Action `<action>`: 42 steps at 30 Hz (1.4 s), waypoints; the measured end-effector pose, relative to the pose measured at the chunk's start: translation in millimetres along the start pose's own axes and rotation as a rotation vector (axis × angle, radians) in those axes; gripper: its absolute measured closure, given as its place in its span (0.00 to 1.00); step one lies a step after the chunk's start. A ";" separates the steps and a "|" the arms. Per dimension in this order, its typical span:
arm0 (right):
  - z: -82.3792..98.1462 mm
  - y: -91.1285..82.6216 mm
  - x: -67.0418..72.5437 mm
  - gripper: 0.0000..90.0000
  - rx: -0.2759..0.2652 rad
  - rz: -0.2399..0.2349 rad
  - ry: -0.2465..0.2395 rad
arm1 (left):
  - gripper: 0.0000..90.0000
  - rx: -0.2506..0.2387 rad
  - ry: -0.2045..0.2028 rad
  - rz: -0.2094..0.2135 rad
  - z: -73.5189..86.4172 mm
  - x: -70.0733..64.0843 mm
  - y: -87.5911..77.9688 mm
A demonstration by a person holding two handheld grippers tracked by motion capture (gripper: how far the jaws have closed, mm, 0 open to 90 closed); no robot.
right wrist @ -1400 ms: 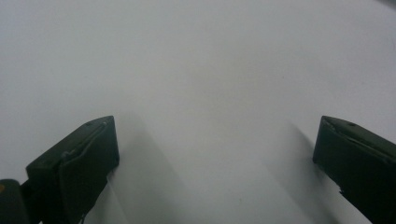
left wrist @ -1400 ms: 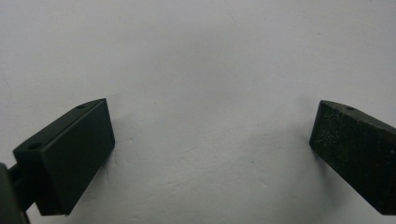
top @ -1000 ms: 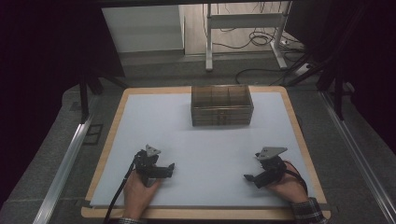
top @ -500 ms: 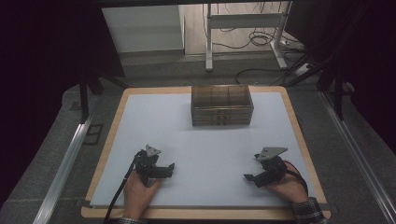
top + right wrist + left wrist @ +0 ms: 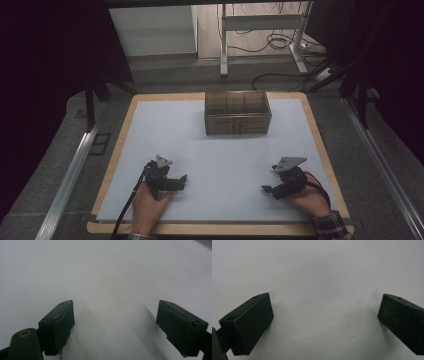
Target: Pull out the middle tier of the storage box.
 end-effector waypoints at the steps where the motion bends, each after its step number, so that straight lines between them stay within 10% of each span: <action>1: 0.0 0.0 0.0 0.17 0.000 0.000 0.000 | 0.00 0.000 0.000 0.000 0.0 0.0 0.0; 42: -23.0 2.1 -11.5 0.33 0.019 0.106 -0.066 | 0.00 0.000 0.000 0.000 0.0 0.0 0.0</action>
Point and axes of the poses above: each handheld gripper's, and its own axes: y roughly forward along the jaws, z roughly out of its underside, x roughly to its left, the point moved 6 cm from there along y, roughly forward along the jaws, and after that the axes turned 1 degree about x, right-handed, at the moved point
